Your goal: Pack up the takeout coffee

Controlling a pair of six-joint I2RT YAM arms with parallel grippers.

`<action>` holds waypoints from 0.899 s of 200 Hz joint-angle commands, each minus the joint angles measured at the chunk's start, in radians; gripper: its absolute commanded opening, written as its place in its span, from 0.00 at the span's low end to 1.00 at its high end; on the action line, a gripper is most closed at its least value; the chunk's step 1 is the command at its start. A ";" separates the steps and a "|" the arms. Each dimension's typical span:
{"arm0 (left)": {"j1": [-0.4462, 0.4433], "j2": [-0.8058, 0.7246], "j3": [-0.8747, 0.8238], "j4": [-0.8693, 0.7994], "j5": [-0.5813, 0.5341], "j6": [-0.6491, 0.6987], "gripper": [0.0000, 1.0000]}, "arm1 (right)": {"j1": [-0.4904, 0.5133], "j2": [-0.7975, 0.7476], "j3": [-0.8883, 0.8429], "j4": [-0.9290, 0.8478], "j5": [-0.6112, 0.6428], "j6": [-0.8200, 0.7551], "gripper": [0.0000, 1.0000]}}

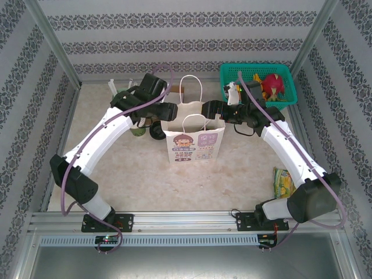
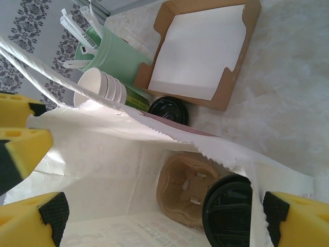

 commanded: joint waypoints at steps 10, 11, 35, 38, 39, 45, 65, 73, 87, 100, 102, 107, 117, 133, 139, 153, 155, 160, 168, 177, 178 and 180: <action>0.008 0.029 0.050 0.035 -0.006 0.067 0.48 | 0.012 -0.003 0.014 0.010 -0.001 -0.002 0.98; 0.008 0.031 0.051 0.035 -0.005 0.069 0.48 | 0.012 -0.002 0.014 0.009 -0.001 -0.002 0.98; 0.008 0.056 0.083 0.008 0.006 0.095 0.33 | 0.013 -0.008 0.014 0.004 0.003 -0.007 0.98; 0.008 0.058 0.087 0.003 0.004 0.098 0.31 | 0.013 -0.010 0.013 0.004 0.004 -0.006 0.98; 0.008 0.058 0.087 0.002 0.003 0.099 0.31 | 0.013 -0.010 0.013 0.004 0.004 -0.006 0.98; 0.008 0.057 0.089 -0.005 -0.004 0.104 0.27 | 0.012 -0.012 0.011 0.004 0.006 -0.007 0.98; 0.008 0.045 0.087 -0.018 -0.021 0.120 0.19 | 0.010 -0.023 0.013 -0.007 0.016 -0.025 0.98; 0.007 0.038 0.085 -0.023 -0.020 0.125 0.16 | 0.009 -0.027 0.015 -0.013 0.021 -0.036 0.98; 0.008 0.021 0.078 -0.033 -0.018 0.134 0.10 | 0.004 -0.037 0.022 -0.023 0.033 -0.048 0.98; 0.007 0.002 0.064 -0.039 -0.018 0.139 0.05 | -0.007 -0.053 0.027 -0.025 0.038 -0.056 0.98; 0.008 -0.001 0.062 -0.040 -0.018 0.141 0.05 | -0.011 -0.056 0.028 -0.024 0.039 -0.058 0.98; 0.010 -0.011 0.054 -0.041 -0.015 0.142 0.03 | -0.016 -0.064 0.031 -0.025 0.042 -0.058 0.98; 0.011 -0.033 0.037 -0.041 -0.004 0.143 0.00 | -0.028 -0.077 0.034 -0.019 0.053 -0.057 0.98; 0.021 -0.070 0.003 -0.033 0.039 0.151 0.00 | -0.044 -0.091 0.044 -0.014 0.070 -0.065 0.98; 0.029 -0.084 -0.011 -0.029 0.057 0.156 0.00 | -0.050 -0.093 0.048 -0.014 0.088 -0.064 0.98; 0.048 -0.115 -0.039 -0.025 0.109 0.166 0.00 | -0.061 -0.088 0.058 -0.012 0.137 -0.054 0.98; 0.051 -0.119 -0.044 -0.025 0.117 0.167 0.00 | -0.062 -0.088 0.058 -0.012 0.146 -0.050 0.98; 0.063 -0.129 -0.053 -0.026 0.141 0.170 0.00 | -0.067 -0.083 0.061 -0.011 0.168 -0.038 0.98; 0.084 -0.146 -0.068 -0.029 0.182 0.172 0.00 | -0.072 -0.072 0.066 -0.012 0.203 -0.021 0.98; 0.111 -0.165 -0.091 -0.027 0.229 0.173 0.00 | -0.076 -0.053 0.077 -0.020 0.236 -0.002 0.98; 0.115 -0.169 -0.094 -0.026 0.233 0.174 0.00 | -0.077 -0.050 0.078 -0.022 0.239 -0.001 0.98; 0.123 -0.173 -0.101 -0.025 0.245 0.174 0.00 | -0.078 -0.045 0.081 -0.024 0.243 0.000 0.98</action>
